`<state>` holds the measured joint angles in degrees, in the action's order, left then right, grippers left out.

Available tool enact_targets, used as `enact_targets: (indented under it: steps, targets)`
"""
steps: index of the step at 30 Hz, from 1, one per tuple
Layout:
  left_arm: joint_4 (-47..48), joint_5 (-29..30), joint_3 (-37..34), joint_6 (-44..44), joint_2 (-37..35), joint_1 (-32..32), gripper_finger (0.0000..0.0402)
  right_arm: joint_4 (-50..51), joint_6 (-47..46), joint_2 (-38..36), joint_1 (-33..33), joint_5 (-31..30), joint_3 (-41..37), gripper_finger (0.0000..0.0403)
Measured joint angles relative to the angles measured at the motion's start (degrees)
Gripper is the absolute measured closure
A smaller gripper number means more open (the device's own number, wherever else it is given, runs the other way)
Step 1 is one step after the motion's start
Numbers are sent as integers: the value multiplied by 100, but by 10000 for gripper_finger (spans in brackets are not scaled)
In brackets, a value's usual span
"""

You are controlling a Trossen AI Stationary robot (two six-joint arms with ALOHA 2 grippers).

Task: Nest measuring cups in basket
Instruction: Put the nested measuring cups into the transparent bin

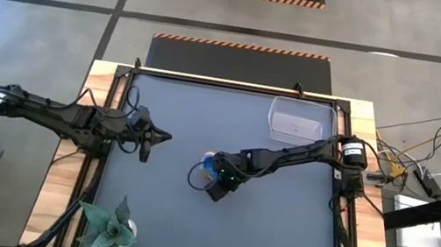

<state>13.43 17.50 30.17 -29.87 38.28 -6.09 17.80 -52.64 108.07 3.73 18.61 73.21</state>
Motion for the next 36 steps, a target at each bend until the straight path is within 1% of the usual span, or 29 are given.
enact_targets:
  steps: [3, 7, 10, 14, 18, 26, 36]
  targets:
    - [9, -1, 0, 29, 0, 0, 402, 115, -37, -11, -2, -3, 7, 279]
    - [19, 0, 0, 39, 0, 4, 402, 580, -13, -17, -2, -16, 12, 243]
    - [22, 0, 0, 44, 0, 18, 402, 965, 31, -29, -2, -16, 32, 223]
    - [28, 1, -25, 44, -1, 73, 402, 1195, 122, -76, -2, -18, 112, 205]
    - [19, -1, -54, 40, 0, 101, 402, 1451, 470, -102, -2, -151, 341, 198]
    - [27, -1, -68, 26, 0, 128, 402, 2259, 1114, -105, -2, -1030, 820, 198]
    - [28, -1, -70, 24, 0, 133, 402, 2248, 1427, -105, 46, -1587, 922, 197]
